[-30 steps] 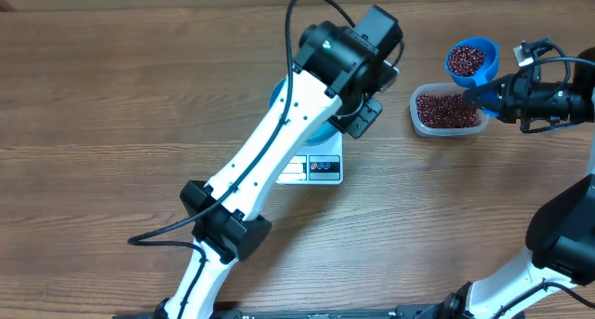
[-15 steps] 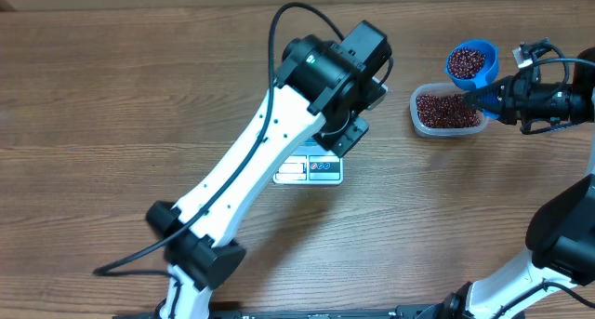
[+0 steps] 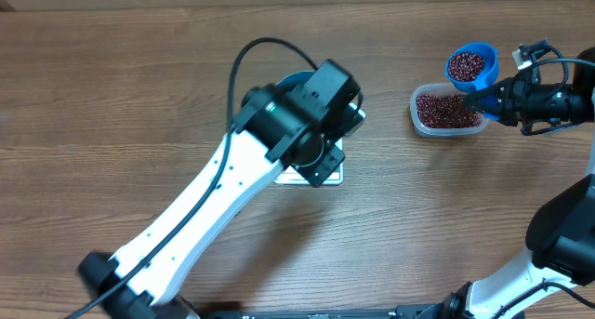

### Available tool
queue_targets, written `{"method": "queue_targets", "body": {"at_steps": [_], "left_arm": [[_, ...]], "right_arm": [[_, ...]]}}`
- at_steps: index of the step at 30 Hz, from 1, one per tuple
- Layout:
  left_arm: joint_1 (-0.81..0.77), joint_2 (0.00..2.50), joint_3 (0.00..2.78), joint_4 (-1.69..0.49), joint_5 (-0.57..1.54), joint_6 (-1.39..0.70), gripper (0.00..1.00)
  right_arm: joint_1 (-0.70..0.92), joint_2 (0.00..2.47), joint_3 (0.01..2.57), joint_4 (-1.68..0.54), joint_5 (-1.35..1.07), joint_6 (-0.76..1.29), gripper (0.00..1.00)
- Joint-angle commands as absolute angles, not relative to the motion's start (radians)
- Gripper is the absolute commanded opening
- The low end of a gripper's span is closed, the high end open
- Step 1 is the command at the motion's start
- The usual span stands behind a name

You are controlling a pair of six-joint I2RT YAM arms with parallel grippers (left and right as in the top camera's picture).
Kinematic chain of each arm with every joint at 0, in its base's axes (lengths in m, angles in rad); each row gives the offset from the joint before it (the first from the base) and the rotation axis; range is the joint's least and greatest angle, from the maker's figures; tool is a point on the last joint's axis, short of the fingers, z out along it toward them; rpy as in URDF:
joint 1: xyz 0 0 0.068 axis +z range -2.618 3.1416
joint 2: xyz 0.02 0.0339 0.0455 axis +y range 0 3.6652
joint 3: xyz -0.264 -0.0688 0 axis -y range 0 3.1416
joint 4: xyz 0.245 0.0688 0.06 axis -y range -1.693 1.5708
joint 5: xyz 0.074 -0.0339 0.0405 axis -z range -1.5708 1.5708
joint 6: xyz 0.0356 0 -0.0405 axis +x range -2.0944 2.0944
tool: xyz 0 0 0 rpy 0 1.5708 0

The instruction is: Scoop item into bowl and weigh 150g on scale

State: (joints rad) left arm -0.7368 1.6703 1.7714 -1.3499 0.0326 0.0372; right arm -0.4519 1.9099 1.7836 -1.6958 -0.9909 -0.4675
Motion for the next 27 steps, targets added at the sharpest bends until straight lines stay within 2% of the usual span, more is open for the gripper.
{"method": "queue_targets", "body": {"at_steps": [1, 7, 11, 18, 27], "left_arm": [[-0.727, 1.619, 1.679, -1.285, 0.033, 0.057, 0.04], [-0.727, 1.616, 1.514, -1.095, 0.026, 0.022, 0.04], [-0.726, 1.616, 1.443, -1.052, -0.082, 0.022, 0.04], [-0.726, 1.616, 1.421, -0.949, 0.028, -0.002, 0.04], [-0.726, 1.616, 1.288, -0.788, 0.027, 0.027, 0.04]], "right_arm": [[-0.455, 1.874, 1.789, -1.695, -1.007, -0.476, 0.04], [-0.455, 1.874, 1.789, -1.695, -0.996, -0.476, 0.04], [-0.455, 1.874, 1.789, -1.692, -0.995, -0.476, 0.04], [-0.455, 1.874, 1.789, -1.687, -0.995, -0.476, 0.04], [-0.455, 1.874, 1.789, -1.686, -0.995, -0.480, 0.04]]}}
